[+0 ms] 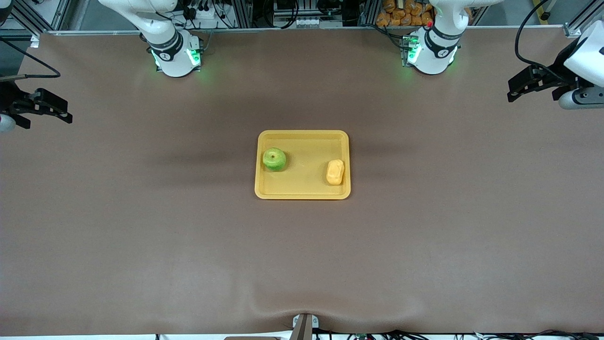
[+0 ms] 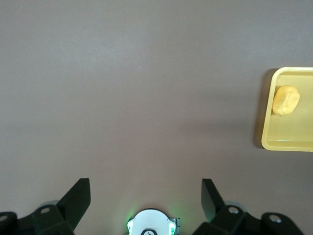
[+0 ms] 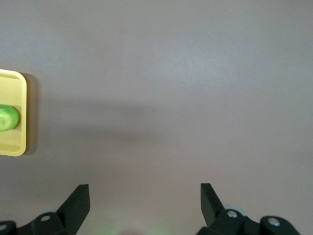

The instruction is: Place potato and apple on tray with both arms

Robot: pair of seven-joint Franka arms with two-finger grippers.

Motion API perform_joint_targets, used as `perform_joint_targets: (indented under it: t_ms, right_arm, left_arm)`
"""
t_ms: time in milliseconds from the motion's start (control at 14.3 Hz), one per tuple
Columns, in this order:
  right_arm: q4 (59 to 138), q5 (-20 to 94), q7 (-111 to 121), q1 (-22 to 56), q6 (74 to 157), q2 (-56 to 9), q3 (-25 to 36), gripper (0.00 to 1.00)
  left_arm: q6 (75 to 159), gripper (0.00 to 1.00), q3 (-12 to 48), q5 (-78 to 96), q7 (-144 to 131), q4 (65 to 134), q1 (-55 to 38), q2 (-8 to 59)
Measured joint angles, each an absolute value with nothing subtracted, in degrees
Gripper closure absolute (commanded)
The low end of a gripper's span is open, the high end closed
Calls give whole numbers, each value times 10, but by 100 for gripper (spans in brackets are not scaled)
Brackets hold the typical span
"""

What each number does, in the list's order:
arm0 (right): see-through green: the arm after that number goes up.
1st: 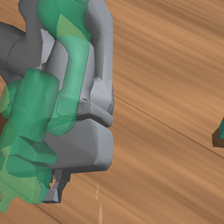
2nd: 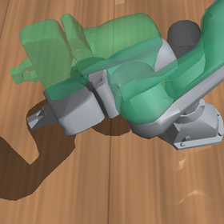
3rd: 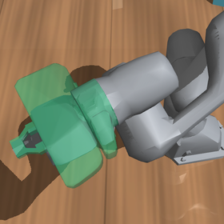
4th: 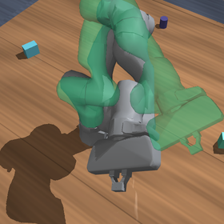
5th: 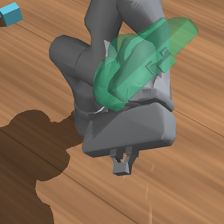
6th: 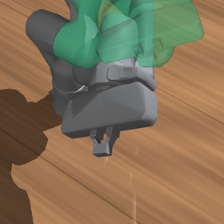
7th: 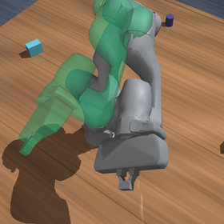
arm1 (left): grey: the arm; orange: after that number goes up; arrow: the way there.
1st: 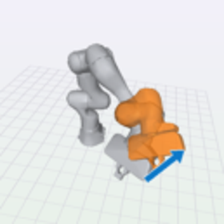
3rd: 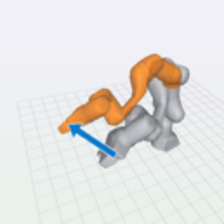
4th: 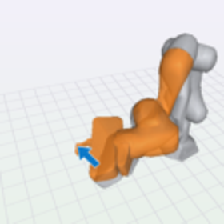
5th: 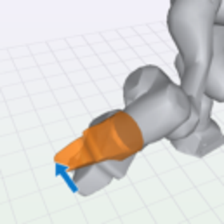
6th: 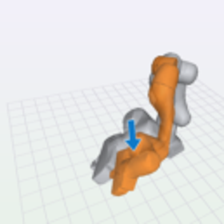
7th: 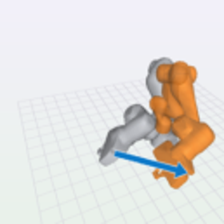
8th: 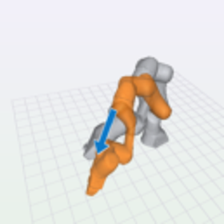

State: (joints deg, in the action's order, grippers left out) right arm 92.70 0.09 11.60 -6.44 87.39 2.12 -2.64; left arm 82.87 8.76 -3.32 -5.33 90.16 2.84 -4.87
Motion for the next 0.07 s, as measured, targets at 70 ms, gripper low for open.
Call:
perform_joint_targets:
  t_ms: [70]
  right_arm:
    - [924, 1, 116, -64, 875, 21, -27, 0]
  left_arm:
    - [829, 0, 88, -33, -53, 899, 28, -49]
